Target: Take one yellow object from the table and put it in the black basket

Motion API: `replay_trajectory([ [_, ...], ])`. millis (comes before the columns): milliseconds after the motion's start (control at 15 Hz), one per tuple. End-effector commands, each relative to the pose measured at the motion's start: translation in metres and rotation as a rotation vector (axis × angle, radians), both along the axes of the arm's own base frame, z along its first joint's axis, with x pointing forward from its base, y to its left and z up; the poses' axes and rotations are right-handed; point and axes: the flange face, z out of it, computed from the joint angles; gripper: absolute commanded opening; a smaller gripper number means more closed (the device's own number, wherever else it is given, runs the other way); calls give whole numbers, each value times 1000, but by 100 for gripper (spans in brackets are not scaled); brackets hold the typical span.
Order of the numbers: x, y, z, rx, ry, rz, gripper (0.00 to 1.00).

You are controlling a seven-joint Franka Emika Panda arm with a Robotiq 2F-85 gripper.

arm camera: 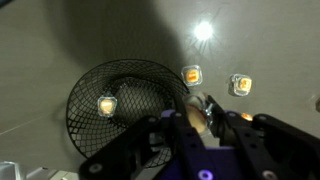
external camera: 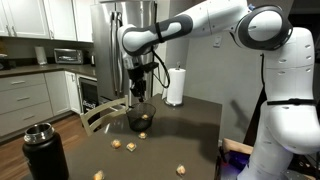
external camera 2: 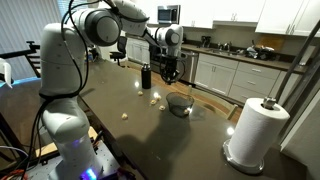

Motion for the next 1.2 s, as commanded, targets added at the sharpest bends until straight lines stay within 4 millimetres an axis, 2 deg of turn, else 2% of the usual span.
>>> replay_trajectory([
  [0,3,-14,-5,9,-14,-94,10],
  [267,4,-24,-7,-4,-25,-138,10],
  [600,5,-26,-11,-18,-45,-164,10],
  [733,6,-26,-12,-18,-51,-173,51],
  [1133,2,-26,-16,-15,-56,-180,88],
])
